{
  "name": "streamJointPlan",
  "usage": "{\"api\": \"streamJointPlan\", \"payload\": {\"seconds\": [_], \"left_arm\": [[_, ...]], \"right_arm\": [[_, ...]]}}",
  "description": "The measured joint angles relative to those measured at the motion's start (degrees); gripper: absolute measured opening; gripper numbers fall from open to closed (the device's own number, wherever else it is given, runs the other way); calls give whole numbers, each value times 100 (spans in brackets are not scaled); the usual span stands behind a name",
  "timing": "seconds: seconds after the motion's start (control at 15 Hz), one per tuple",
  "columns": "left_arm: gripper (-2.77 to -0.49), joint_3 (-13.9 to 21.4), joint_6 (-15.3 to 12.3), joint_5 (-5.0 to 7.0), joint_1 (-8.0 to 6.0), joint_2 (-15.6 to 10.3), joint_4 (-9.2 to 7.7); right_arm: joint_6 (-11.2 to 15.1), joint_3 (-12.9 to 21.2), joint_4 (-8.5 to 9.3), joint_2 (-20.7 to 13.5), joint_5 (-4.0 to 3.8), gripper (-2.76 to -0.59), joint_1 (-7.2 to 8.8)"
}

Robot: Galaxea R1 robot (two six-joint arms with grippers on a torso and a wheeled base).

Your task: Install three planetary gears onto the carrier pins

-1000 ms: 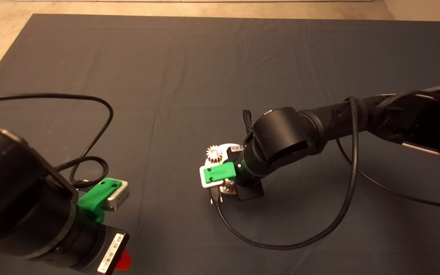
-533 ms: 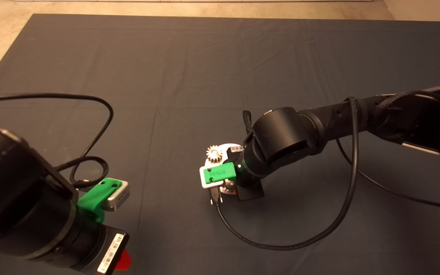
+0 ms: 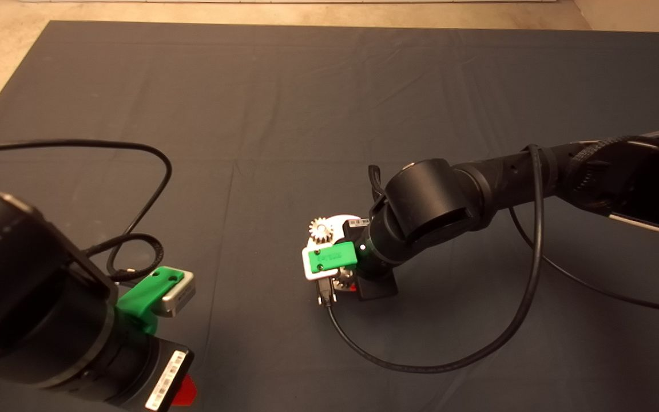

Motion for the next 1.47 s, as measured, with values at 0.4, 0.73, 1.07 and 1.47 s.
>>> {"api": "streamJointPlan", "payload": {"seconds": [0.4, 0.73, 1.07, 1.47], "left_arm": [[-151, 0, 15, 0, 0, 4, 2], [-151, 0, 15, 0, -2, 2, 0], [-151, 0, 15, 0, 0, 2, 0], [-151, 0, 13, 0, 0, 2, 0]], "right_arm": [[0, 52, 83, -47, -18, -232, 4], [0, 62, 124, -1, -95, -232, 6], [-14, 63, 173, 49, -145, -232, 4], [-149, 63, 184, 11, -119, -232, 1]]}}
